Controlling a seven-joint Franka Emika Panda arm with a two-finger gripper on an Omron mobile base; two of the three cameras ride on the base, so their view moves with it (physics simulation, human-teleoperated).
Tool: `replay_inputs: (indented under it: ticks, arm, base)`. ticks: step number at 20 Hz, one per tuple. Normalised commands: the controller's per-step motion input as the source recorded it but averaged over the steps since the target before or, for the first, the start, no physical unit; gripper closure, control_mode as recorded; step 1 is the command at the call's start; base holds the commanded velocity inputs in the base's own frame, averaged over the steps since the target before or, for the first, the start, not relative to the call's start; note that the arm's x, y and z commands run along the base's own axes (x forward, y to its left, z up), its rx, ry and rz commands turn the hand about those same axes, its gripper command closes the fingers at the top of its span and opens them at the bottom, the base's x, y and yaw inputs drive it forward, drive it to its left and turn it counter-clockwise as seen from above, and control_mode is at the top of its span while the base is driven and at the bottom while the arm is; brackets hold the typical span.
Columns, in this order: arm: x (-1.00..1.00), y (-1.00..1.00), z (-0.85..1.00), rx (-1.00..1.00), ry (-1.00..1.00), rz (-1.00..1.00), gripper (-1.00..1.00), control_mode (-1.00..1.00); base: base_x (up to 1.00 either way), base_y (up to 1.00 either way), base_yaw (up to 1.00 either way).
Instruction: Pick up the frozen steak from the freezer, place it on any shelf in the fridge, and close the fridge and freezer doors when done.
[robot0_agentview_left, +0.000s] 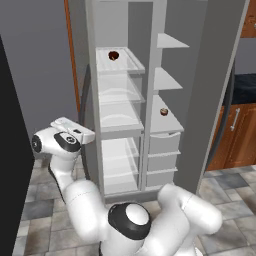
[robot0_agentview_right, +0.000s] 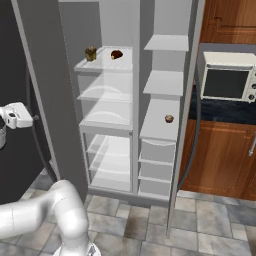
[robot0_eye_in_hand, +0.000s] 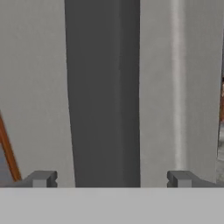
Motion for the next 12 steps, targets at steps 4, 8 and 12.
replay_inputs:
  ticks: [4,8,12]
  arm:
    - [0.59,-0.77,0.18,0.15,0.07,0.00,-1.00,-1.00]
    - [0.58,-0.73,0.16,0.13,0.07,0.00,-1.00,-1.00]
    - [0.48,-0.88,0.16,0.15,0.02,0.00,-1.00,-1.00]
  base:
    - [0.00,0.00,0.00]
    - [0.00,0.00,0.00]
    - [0.00,0.00,0.00]
